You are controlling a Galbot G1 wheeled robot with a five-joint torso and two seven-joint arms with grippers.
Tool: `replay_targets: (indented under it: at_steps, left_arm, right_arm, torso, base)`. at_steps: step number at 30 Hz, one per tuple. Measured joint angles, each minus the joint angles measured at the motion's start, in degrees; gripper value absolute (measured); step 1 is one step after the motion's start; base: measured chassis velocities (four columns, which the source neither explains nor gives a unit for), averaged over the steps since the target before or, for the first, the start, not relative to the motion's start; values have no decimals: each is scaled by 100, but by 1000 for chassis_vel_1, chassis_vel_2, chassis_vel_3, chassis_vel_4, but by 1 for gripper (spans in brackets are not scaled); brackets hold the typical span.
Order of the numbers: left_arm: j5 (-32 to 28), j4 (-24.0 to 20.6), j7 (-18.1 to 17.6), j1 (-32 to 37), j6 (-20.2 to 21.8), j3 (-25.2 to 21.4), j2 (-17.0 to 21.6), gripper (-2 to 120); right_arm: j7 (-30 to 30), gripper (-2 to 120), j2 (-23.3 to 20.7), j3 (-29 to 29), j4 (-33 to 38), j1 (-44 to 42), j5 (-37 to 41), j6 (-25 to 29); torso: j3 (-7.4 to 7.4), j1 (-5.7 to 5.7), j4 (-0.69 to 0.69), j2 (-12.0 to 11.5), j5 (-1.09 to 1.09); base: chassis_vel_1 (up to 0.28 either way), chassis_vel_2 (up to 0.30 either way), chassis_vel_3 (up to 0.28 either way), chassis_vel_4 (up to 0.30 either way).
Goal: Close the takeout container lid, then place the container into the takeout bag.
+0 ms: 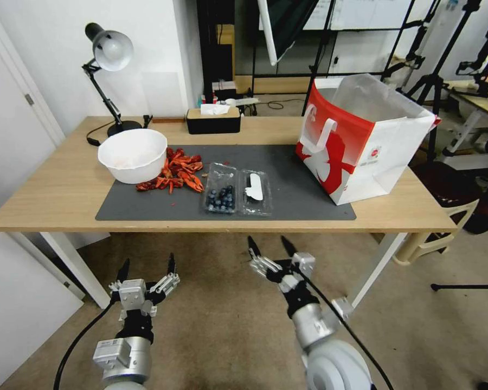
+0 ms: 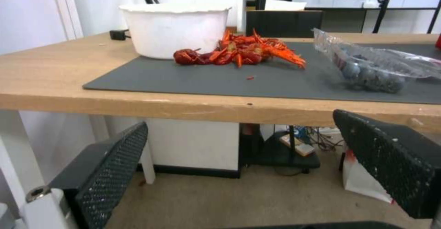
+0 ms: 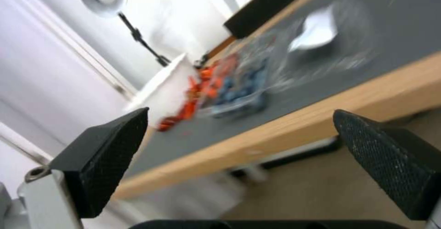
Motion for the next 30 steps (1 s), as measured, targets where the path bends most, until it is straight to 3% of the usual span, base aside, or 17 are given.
replay_targets:
  at_steps: [5,12,20,30]
  left_arm:
    - [4,47,-10,-20,17,-24,-14,100]
    - [10,122,-25,-48,31,-37,-30,100]
    - [2,173,-33,-72,42,-68,-13,100]
    - [-3,177,-33,-97,74,-59,14,100]
  right_arm:
    - [605,100,283,-224,-116,588,1504,-238]
    - [1334,100,764,-298,-511,1249,2483,-159]
    - [1846,100,1103,-288,-728,1533,2956,3]
    - [2166,100,1237,-198,-837,1641,2977,163]
  torso:
    - [0,0,0,0,0]
    - [0,1,0,0,0]
    - [0,1,0,0,0]
    - [0,1,0,0,0]
  base:
    - [0,0,0,0]
    - [0,0,0,0]
    - [0,0,0,0]
    - [0,0,0,0]
